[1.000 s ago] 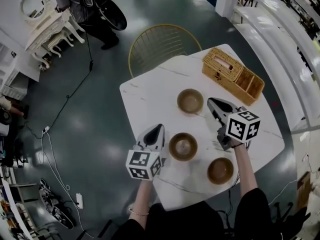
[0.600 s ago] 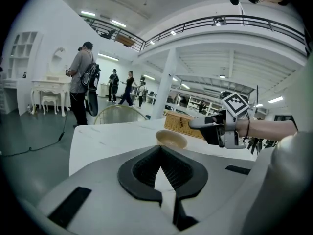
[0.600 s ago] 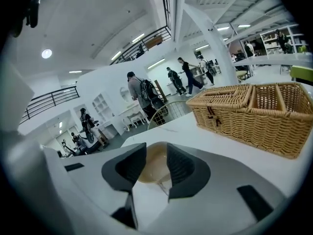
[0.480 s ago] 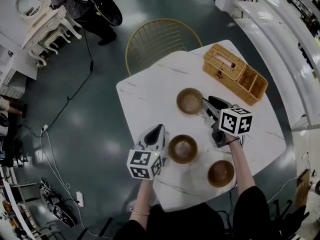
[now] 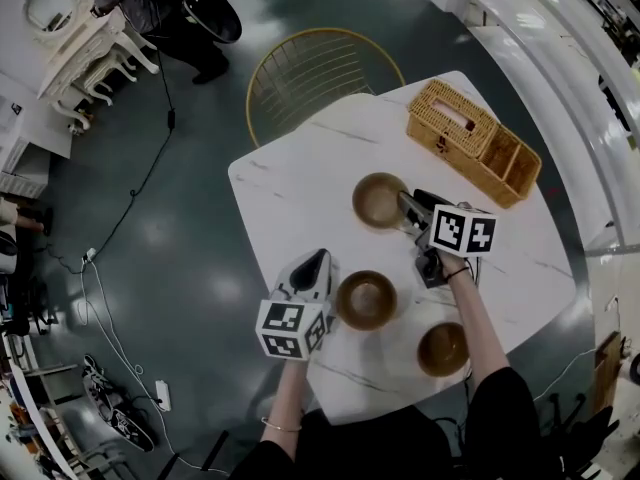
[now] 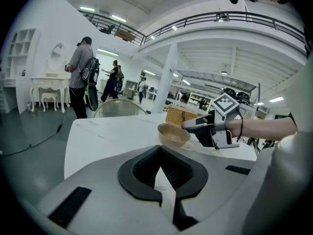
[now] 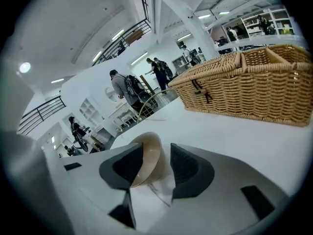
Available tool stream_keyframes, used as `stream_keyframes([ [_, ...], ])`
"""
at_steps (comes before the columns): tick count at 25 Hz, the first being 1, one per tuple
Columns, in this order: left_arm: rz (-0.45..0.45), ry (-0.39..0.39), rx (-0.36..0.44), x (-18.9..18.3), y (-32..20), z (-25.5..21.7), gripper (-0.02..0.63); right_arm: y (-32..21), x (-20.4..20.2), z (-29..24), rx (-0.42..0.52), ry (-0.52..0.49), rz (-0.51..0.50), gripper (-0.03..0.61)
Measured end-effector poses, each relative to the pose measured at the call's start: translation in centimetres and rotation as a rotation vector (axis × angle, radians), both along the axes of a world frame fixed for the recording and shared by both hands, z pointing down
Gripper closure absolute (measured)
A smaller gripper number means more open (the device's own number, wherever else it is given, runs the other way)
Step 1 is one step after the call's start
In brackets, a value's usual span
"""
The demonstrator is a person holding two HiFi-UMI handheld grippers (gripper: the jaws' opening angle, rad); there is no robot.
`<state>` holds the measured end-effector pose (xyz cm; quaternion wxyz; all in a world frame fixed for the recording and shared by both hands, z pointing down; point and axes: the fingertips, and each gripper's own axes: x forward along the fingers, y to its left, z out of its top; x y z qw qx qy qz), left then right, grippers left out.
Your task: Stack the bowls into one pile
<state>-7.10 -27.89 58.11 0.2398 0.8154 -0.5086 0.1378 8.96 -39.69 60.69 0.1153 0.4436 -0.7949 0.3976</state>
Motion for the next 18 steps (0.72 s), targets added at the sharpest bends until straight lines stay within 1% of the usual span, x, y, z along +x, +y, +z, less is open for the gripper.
stream_keyframes([
  [8, -0.009, -0.005, -0.014, -0.1, -0.1, 0.5, 0.599, -0.3, -0.3, 1.6, -0.069, -0.012, 0.030, 0.442],
  [11, -0.015, -0.004, -0.018, -0.1, 0.0, 0.6, 0.598, -0.3, -0.4, 1.9, -0.087, -0.009, 0.028, 0.515],
  [14, -0.017, -0.006, -0.023, -0.2, 0.0, 0.7, 0.598, -0.4, -0.4, 1.8, -0.090, -0.017, 0.036, 0.531],
  [18, -0.023, -0.008, -0.026, -0.4, 0.2, 0.8, 0.599, -0.3, -0.2, 1.6, -0.084, 0.006, 0.036, 0.541],
])
